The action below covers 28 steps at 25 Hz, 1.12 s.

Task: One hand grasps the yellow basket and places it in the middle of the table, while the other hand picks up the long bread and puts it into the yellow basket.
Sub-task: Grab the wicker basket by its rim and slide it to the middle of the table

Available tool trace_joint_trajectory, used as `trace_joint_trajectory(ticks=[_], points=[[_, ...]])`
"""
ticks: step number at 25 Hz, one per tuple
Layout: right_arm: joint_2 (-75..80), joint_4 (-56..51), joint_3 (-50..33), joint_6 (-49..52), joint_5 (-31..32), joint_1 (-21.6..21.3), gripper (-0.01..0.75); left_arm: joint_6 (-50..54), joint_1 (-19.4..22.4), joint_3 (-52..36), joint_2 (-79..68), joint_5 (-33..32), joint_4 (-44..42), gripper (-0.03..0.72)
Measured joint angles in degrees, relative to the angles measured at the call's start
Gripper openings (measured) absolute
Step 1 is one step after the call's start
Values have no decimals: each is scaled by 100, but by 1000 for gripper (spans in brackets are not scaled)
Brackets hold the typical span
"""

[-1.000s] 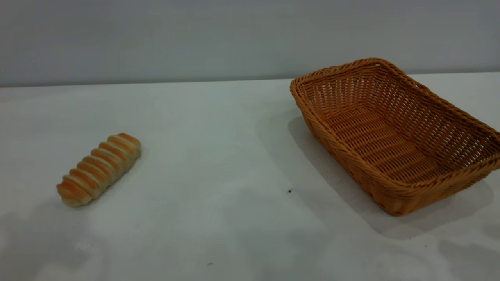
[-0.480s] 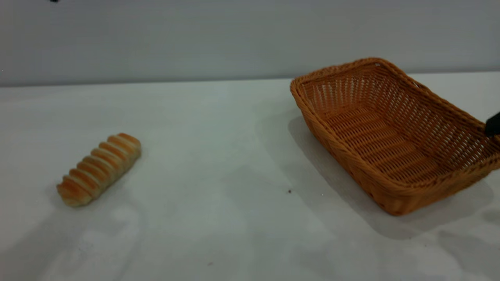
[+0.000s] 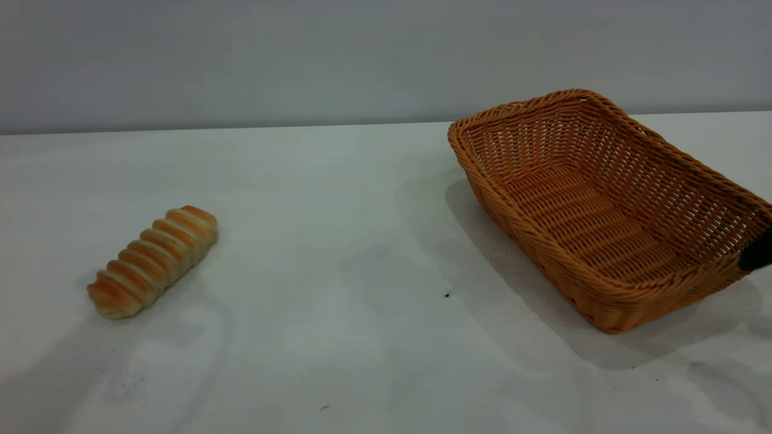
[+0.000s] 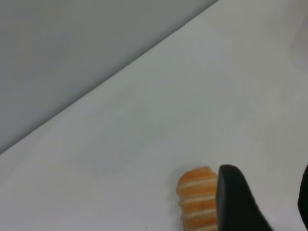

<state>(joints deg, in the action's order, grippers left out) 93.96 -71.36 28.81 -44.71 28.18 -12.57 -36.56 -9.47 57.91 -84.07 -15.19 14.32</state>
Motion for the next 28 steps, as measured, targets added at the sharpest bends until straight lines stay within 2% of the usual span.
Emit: trace_joint_trajectory(ticks=[4,10,14,16,20,28], points=[[27,779,334,538,98,0,429,0,0,11,-79,64,0,348],[27,2666,931,1981,508,65,410,0,0,20,-86,94,0,341],[27,4017,1209,3185,608,487,409,0,0,20,-86,100,0,341],[27,4349,1338,3656,620,746,409,0,0,20,-86,100,0,341],[27,4184,1572,3907,563,1023,409,0,0,24,-86,100,0,341],[273,3776,1692,3902,525,1037,409,0,0,24,-86,95,0,341]])
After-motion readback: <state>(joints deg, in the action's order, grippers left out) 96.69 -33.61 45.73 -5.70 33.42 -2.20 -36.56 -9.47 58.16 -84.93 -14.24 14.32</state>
